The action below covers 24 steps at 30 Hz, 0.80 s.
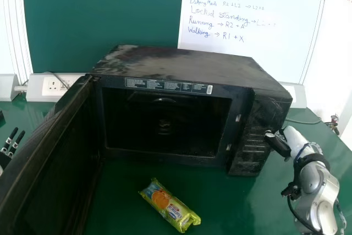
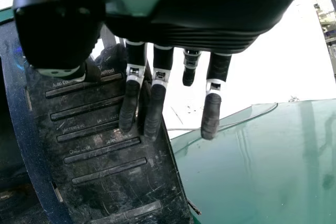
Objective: Put biscuit inside oven
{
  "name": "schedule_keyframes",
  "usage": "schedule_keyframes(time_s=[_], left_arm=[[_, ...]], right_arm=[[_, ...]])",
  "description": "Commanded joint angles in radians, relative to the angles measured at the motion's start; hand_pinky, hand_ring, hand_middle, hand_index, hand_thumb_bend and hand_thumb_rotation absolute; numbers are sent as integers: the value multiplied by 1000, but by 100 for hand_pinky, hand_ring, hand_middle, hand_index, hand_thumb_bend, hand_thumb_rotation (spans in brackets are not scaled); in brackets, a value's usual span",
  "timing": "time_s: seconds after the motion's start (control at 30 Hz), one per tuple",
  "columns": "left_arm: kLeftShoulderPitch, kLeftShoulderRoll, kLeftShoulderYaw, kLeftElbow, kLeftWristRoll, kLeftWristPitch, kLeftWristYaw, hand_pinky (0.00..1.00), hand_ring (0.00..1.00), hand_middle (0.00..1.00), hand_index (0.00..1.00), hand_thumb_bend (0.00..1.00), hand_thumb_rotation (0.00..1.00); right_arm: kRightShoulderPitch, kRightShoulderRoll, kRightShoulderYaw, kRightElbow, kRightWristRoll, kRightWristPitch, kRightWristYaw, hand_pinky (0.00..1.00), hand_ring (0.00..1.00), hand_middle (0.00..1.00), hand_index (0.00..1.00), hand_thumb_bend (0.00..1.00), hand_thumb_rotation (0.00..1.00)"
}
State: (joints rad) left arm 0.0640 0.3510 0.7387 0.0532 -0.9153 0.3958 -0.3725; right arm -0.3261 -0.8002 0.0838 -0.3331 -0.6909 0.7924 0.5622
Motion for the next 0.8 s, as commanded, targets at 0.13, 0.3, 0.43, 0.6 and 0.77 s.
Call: schedule_keyframes(time_s=[0.13,0.3,0.43,0.6,0.77], left_arm=[[-3,-7,-3,7,-3,-8,-10,86,92,95,100,84,20],[-2,-10,-7,-3,4,-7,3,85,92,94,99,84,22],[-1,-17,-7,-13,-3,-3,11,86,92,95,99,84,21],[2,-20,-13,-19,7,-13,10,86,93,96,100,83,22],[5,-28,-16,-37,5,-8,29,86,92,95,99,84,22]], right_arm=[[-2,1,-1,-2,-8,5,-3,29,38,48,49,51,13],[-11,0,-3,-11,2,17,18,30,39,49,49,51,13],[2,-3,-25,-56,23,12,36,28,37,47,49,51,13],[32,-8,-79,-161,93,-19,79,26,35,45,49,52,13],[50,-35,-103,-248,138,-39,127,28,37,46,49,52,13]])
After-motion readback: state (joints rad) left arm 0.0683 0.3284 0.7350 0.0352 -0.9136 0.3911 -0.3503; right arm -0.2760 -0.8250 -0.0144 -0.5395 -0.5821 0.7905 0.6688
